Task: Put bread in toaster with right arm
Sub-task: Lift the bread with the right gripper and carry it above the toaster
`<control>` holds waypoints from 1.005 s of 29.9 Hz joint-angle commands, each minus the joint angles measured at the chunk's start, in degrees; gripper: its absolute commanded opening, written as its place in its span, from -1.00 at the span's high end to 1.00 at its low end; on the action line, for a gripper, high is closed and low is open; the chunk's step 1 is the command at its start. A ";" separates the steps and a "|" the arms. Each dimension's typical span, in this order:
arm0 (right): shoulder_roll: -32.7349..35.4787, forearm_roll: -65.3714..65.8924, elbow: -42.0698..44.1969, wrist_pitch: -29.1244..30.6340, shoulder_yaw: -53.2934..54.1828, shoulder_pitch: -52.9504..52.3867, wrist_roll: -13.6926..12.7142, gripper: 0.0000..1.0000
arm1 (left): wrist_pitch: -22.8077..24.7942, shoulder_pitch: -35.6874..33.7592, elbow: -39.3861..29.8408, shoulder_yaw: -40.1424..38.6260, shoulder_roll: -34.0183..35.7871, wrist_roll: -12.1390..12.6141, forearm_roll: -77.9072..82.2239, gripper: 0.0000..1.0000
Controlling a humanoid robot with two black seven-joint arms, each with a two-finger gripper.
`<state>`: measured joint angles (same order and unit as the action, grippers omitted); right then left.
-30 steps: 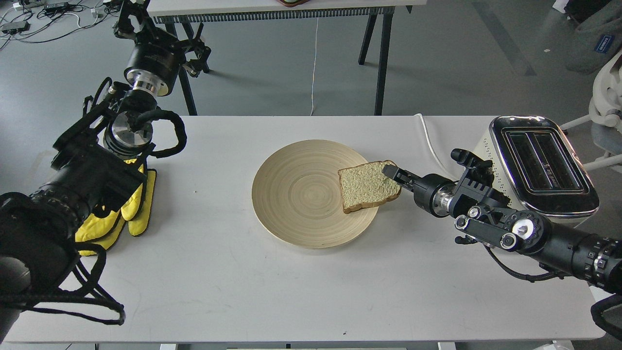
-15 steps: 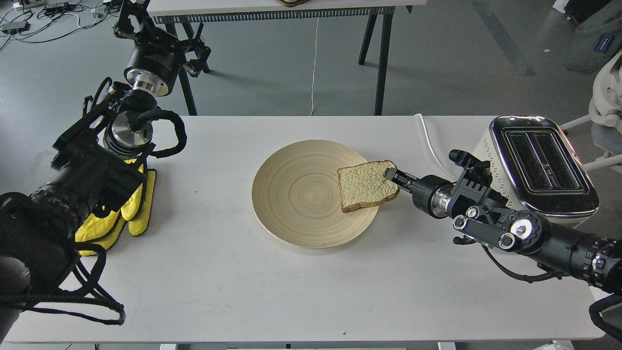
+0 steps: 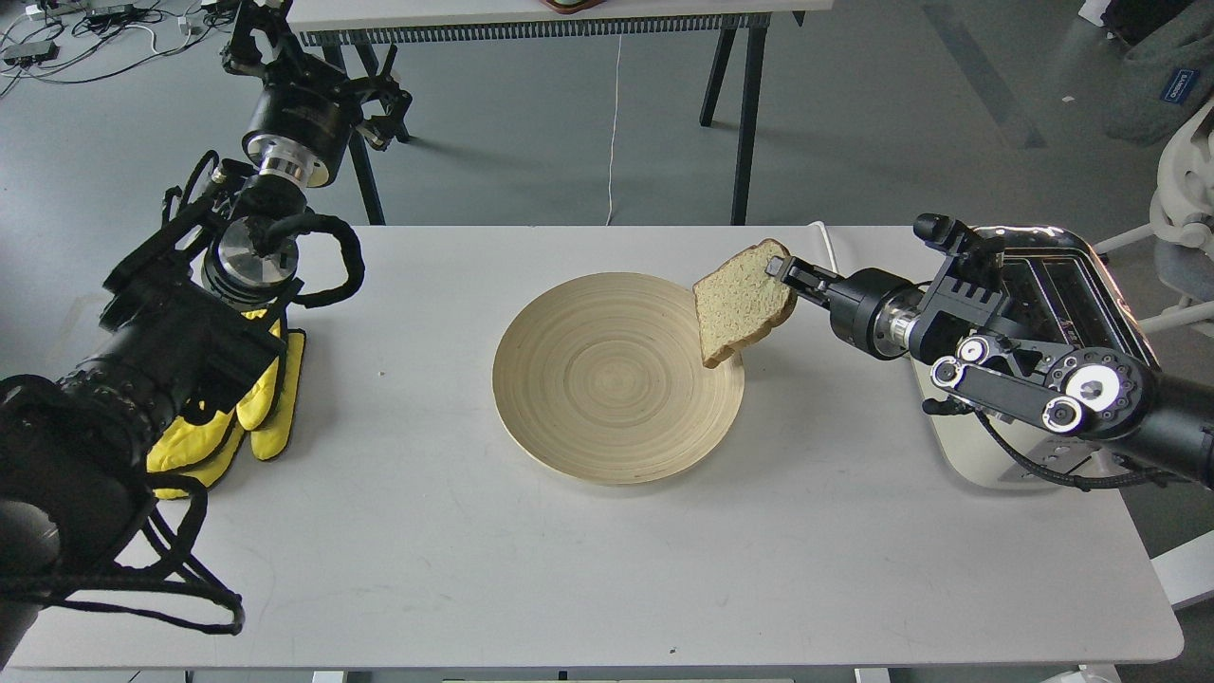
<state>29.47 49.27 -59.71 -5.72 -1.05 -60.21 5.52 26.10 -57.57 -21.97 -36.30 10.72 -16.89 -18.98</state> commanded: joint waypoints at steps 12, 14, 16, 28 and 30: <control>33.61 9.33 -23.87 7.12 -0.53 -10.89 -4.63 0.89 | 0.00 0.00 0.00 0.00 -0.09 -0.07 -0.01 -1.00; 37.13 14.86 -25.19 8.36 -0.53 -11.07 -4.90 0.89 | 0.00 0.00 0.00 0.00 -0.09 0.02 -0.01 -1.00; 40.82 20.13 -25.54 8.80 -0.36 -11.07 -4.90 0.89 | 0.00 0.00 0.00 0.09 -0.09 0.02 -0.01 -1.00; 47.79 25.43 -27.30 9.68 -0.44 -10.01 -4.90 0.89 | 0.09 0.00 0.00 0.09 -0.09 0.02 -0.01 -1.00; 47.78 25.34 -27.39 9.68 -0.44 -9.75 -4.90 0.89 | 0.09 0.00 0.00 0.09 -0.09 -0.07 -0.01 -1.00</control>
<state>77.24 74.70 -86.98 3.95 -1.37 -70.32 0.62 26.12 -57.58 -21.97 -36.21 10.63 -16.87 -18.98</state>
